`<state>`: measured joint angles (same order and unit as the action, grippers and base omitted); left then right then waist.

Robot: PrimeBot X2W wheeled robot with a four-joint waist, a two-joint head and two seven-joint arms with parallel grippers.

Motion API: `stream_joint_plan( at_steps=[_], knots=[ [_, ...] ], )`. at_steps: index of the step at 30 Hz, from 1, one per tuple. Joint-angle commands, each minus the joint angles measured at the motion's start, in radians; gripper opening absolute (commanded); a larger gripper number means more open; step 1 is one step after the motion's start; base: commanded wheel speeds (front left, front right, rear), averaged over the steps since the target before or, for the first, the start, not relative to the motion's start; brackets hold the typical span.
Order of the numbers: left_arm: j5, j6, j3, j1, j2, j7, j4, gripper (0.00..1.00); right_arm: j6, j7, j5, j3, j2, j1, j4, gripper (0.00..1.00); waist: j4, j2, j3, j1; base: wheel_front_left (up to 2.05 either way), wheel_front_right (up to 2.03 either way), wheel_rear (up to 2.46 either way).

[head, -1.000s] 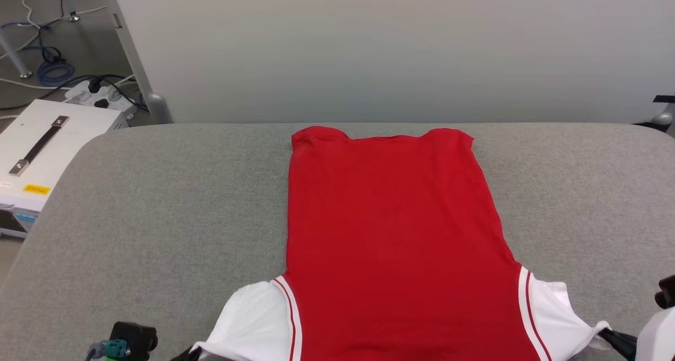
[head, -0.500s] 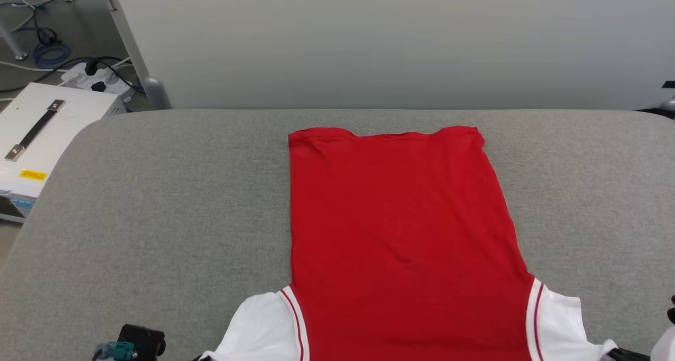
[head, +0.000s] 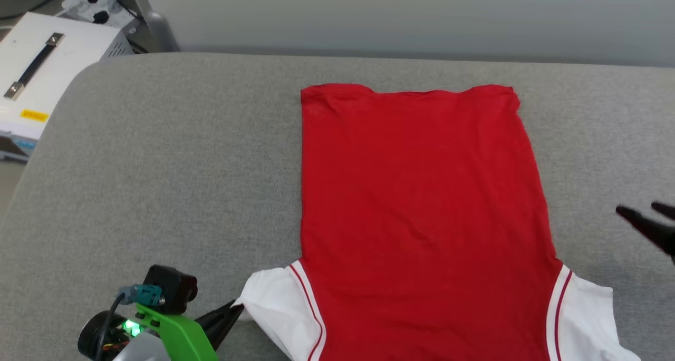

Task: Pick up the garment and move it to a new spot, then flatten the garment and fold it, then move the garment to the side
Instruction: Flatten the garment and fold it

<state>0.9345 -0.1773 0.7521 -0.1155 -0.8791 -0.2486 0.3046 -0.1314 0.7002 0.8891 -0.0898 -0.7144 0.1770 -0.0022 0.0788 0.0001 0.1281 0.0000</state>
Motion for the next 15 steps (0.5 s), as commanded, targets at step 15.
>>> stream_joint_plan(
  at_steps=[15],
  knots=[
    [-0.127, -0.080, 0.008, -0.151, 0.020, -0.087, 0.256, 0.00, 0.001, 0.397, -0.258, 0.064, 0.091, 0.599, 0.167, 1.00, 0.215, -0.0001, 0.397, 0.0000, 0.00, 0.00, 0.00]
  ],
)
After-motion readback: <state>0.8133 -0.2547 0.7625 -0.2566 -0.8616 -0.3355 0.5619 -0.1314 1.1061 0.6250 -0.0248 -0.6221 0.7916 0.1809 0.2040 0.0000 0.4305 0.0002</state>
